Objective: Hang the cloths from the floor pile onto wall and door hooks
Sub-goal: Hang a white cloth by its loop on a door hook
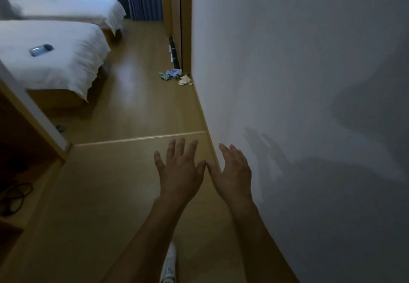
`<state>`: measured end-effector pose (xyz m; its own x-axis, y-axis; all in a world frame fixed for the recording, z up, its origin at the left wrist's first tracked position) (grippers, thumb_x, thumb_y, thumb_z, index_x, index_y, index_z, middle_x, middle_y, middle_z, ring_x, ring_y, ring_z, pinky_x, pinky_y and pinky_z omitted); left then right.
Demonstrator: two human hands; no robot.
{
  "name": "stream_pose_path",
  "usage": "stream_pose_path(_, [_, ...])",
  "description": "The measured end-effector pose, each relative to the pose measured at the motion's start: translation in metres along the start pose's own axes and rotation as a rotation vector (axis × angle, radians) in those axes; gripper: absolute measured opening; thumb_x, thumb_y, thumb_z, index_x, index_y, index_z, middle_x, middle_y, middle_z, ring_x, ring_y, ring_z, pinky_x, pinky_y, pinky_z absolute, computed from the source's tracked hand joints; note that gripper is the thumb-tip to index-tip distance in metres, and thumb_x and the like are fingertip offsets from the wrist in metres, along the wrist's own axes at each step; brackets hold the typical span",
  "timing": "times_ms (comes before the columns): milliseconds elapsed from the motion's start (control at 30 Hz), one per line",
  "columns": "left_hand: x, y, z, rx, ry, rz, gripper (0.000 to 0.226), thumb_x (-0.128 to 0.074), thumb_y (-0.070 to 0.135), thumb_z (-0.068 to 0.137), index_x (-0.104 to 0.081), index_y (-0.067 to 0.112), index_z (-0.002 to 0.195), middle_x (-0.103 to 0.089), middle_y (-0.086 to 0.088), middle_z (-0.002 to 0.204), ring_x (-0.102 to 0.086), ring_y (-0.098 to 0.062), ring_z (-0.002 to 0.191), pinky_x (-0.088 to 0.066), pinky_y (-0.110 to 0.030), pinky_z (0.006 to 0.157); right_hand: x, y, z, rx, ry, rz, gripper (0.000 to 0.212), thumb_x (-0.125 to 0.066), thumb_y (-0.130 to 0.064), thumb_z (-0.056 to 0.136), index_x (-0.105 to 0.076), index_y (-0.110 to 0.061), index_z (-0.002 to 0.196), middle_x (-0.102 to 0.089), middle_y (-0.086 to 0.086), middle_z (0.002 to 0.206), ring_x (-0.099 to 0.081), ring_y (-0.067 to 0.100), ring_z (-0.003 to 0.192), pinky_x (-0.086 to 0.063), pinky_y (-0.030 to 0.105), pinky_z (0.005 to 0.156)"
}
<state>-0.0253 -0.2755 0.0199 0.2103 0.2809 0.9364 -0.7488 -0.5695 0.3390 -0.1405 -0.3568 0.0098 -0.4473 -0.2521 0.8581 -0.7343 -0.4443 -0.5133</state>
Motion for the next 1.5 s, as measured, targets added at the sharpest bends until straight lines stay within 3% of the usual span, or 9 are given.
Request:
stream_pose_path(367, [0.039,-0.057,0.203,-0.063,0.056,-0.041,0.061,-0.040,0.052,0.097,-0.019,0.034,0.151,-0.015,0.001,0.161,-0.003,-0.020,0.150,-0.002,-0.053,0.119,-0.031,-0.098,0.188,0.001,0.046,-0.051,0.066,-0.042,-0.059,0.093,-0.024,-0.030,0.150,-0.018,-0.001,0.160,-0.013,0.021,0.148,-0.017,0.043,0.118])
stream_pose_path(967, [0.036,-0.203,0.450,0.200,0.092,0.036,0.064,-0.039,0.053,0.096,-0.014,0.036,0.152,-0.012,0.001,0.162,-0.001,-0.019,0.150,-0.005,-0.052,0.119,-0.138,-0.233,0.451,0.195,-0.124,0.050,0.063,-0.048,-0.049,0.095,-0.024,-0.031,0.150,-0.019,-0.001,0.159,-0.015,0.018,0.147,-0.018,0.041,0.119])
stream_pose_path(1233, [0.056,-0.220,0.607,0.269,0.153,0.073,0.064,-0.038,0.056,0.096,-0.014,0.036,0.152,-0.013,0.001,0.162,-0.004,-0.019,0.150,-0.008,-0.052,0.119,-0.144,-0.285,0.615,0.280,-0.141,0.066,0.063,-0.049,-0.049,0.094,-0.026,-0.031,0.150,-0.021,0.000,0.159,-0.017,0.019,0.146,-0.021,0.041,0.118])
stream_pose_path(1500, [0.041,-0.245,0.718,0.297,0.132,0.016,0.062,-0.039,0.053,0.096,-0.016,0.036,0.151,-0.015,0.000,0.162,-0.005,-0.020,0.150,-0.007,-0.053,0.119,-0.176,-0.308,0.725,0.292,-0.160,0.059,0.063,-0.050,-0.049,0.093,-0.027,-0.031,0.149,-0.021,-0.001,0.159,-0.017,0.017,0.146,-0.020,0.040,0.118])
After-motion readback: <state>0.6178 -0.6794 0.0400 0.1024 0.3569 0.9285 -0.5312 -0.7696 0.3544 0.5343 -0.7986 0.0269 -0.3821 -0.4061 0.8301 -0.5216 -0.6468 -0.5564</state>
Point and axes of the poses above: each hand's wrist, its own z-axis towards the middle knuckle, its own x-axis out of the back of the hand, y = z × x, the point moved 9 cm from there along z, towards the middle knuckle
